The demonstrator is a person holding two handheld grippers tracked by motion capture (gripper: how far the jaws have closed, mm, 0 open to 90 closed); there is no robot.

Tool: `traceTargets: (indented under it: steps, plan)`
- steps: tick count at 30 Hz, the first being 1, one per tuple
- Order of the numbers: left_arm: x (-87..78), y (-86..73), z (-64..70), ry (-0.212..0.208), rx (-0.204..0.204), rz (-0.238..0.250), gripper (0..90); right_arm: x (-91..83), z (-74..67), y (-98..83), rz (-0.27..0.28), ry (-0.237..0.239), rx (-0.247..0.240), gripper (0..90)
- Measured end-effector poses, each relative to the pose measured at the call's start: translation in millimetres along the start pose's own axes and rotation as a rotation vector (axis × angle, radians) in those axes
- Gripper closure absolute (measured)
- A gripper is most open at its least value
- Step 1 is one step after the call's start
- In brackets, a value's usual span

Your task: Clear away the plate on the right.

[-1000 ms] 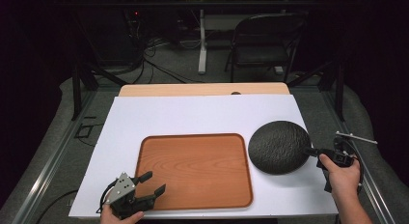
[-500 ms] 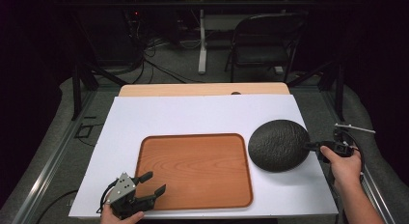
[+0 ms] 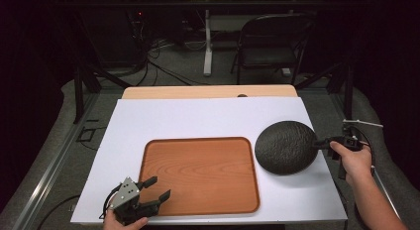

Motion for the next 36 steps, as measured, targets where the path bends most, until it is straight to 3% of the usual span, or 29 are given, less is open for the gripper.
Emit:
traceTargets:
  steps: [2, 6, 17, 25, 36]
  plan:
    - [0.0, 0.0, 0.0, -0.001, 0.000, -0.001, 32.8, 1.3, 1.8, 2.6, -0.010, 0.014, 0.020, 86.7]
    - [0.1, -0.1, 0.1, -0.002, -0.001, -0.001, 32.8, 2.4, 4.7, 5.5, -0.018, 0.026, 0.015, 86.9]
    - [0.2, -0.1, 0.0, -0.003, -0.001, -0.003, 32.8, 2.1, 2.8, 8.9, -0.045, 0.019, 0.019, 86.9]
    - [0.3, -0.2, -0.1, -0.004, -0.003, -0.004, 32.8, 3.3, 2.2, 11.0, -0.032, 0.016, -0.005, 86.9]
    - [0.3, -0.2, -0.2, -0.005, -0.003, -0.005, 32.8, 1.0, -9.5, 16.2, -0.032, -0.002, -0.039, 87.1]
Point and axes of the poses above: each handheld gripper's, and its own axes: x roughly forward along the jaws, y roughly out of its top, z roughly to its right, the point moved 2 cm from there along x, roughly forward along the jaws, and after that the axes turned 7 degrees about -x, right-handed, at the moved point
